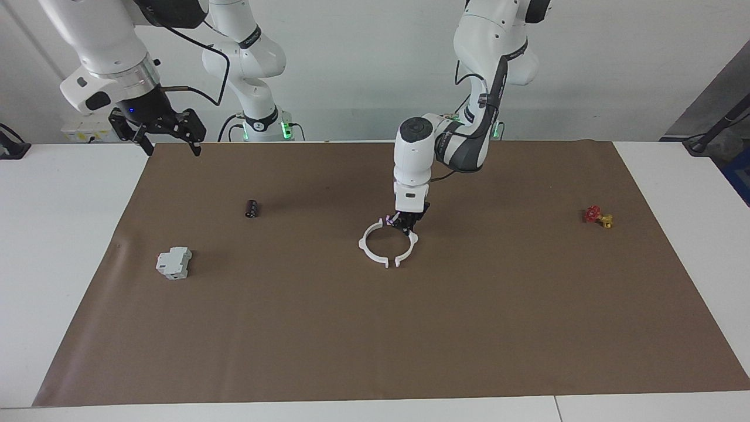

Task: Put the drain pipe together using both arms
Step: 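Lower and press the held half onto the placed half's ends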

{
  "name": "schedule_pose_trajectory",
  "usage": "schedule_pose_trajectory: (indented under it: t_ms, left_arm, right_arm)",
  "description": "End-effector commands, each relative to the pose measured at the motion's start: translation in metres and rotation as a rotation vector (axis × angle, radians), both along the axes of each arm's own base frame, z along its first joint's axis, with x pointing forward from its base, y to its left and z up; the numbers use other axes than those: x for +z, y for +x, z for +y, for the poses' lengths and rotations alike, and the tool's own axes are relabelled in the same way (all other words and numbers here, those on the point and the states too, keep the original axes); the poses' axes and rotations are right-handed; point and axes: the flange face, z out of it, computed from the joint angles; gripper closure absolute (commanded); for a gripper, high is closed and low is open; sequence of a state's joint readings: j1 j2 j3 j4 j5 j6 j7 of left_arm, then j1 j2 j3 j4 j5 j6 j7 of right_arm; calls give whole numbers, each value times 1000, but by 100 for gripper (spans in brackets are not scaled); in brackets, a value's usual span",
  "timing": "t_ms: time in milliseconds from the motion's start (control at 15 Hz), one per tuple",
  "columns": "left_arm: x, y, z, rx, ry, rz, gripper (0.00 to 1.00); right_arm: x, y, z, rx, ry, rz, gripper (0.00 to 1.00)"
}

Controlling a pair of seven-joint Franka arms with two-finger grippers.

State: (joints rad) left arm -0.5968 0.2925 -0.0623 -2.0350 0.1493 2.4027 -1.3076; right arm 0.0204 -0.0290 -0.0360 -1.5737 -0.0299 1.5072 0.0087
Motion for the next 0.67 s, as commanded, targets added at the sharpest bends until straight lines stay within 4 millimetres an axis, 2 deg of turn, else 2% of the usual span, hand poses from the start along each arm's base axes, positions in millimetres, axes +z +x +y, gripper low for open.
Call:
schedule_pose_trajectory:
  t_ms: [0,267,600]
  left_arm:
    - [-7,4,-7,0,14,-21,100]
    - [-6,-3,-19,2,-1,-33,100]
    - [-7,-3,-19,4,0,-34,100]
  right_arm:
    - [-2,-1,-2,16,15,-5,0]
    - [-2,-1,-2,14,15,-5,0]
    - [-2,-1,-2,14,15,-5,0]
